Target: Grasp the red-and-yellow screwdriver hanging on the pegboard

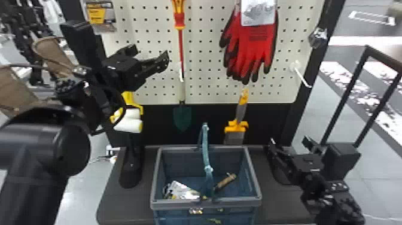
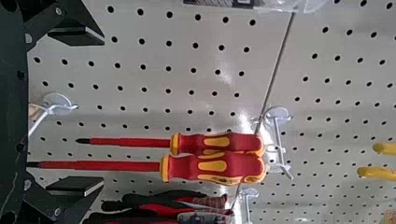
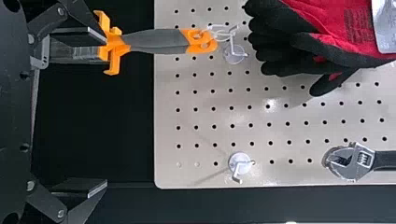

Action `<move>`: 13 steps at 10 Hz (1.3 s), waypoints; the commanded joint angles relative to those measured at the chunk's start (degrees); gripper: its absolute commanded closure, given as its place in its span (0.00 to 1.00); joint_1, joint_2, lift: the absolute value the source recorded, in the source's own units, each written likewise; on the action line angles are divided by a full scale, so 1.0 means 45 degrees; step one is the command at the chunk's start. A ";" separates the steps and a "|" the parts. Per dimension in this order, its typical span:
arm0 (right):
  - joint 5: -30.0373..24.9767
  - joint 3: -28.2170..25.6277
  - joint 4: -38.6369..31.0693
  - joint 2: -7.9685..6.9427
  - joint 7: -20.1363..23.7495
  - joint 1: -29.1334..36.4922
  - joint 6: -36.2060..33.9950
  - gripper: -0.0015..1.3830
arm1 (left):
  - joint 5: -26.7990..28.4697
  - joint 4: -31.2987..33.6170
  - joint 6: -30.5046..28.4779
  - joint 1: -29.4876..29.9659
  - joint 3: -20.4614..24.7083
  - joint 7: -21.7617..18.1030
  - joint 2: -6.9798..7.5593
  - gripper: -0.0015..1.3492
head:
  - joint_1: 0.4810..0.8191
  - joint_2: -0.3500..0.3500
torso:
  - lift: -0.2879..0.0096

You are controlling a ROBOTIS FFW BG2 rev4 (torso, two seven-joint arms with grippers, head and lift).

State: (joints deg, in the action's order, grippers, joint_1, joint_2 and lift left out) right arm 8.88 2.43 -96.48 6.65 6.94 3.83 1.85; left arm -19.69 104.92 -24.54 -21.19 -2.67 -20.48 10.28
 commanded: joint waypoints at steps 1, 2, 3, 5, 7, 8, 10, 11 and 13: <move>0.0000 0.0045 0.0014 0.0046 0.0000 -0.0070 0.0000 0.16 | -0.0039 -0.0229 -0.0054 -0.0467 -0.0227 0.0000 0.0215 0.17 | 0.20 0.50 | 0.63; 0.0000 0.0045 0.0014 0.0065 0.0000 -0.0070 0.0000 0.16 | -0.0176 -0.0405 -0.0054 -0.0741 -0.0383 -0.0039 0.0371 0.17 | 0.20 0.50 | 0.63; 0.0000 0.0045 -0.0006 0.0085 0.0000 -0.0070 0.0000 0.16 | -0.0332 -0.0620 -0.0054 -0.0975 -0.0520 -0.0078 0.0469 0.17 | 0.20 0.50 | 0.63; 0.0020 0.0045 -0.0025 0.0143 0.0000 -0.0090 0.0000 0.16 | -0.0645 -0.0912 -0.0171 -0.1444 -0.0872 -0.0215 0.0625 0.17 | 0.20 0.50 | 0.63; 0.0039 0.0045 -0.0064 0.0202 0.0000 -0.0090 0.0000 0.16 | -0.0821 -0.1147 -0.0347 -0.2108 -0.1321 -0.0254 0.0918 0.17 | 0.20 0.50 | 0.63; 0.0059 0.0045 -0.0064 0.0241 0.0000 -0.0109 0.0000 0.16 | -0.0977 -0.1323 -0.0367 -0.2401 -0.1497 -0.0332 0.1016 0.17 | 0.20 0.50 | 0.63; 0.0078 0.0045 -0.0064 0.0280 0.0000 -0.0148 0.0019 0.16 | -0.1250 -0.1616 -0.0289 -0.2811 -0.1711 -0.0527 0.1113 0.17 | 0.20 0.50 | 0.63; 0.0078 0.0045 -0.0064 0.0319 0.0000 -0.0168 0.0019 0.16 | -0.1446 -0.1772 -0.0230 -0.3085 -0.1926 -0.0644 0.1230 0.17 | 0.20 0.50 | 0.63; 0.0078 0.0065 -0.0045 0.0358 0.0000 -0.0207 0.0019 0.16 | -0.2207 -0.2202 -0.0132 -0.3534 -0.2239 -0.0937 0.1191 0.17 | 0.20 0.50 | 0.63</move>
State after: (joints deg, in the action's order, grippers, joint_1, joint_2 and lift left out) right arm 9.23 2.65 -96.72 8.21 6.94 3.00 1.93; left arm -28.46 95.59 -25.24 -36.51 -12.41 -24.56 15.80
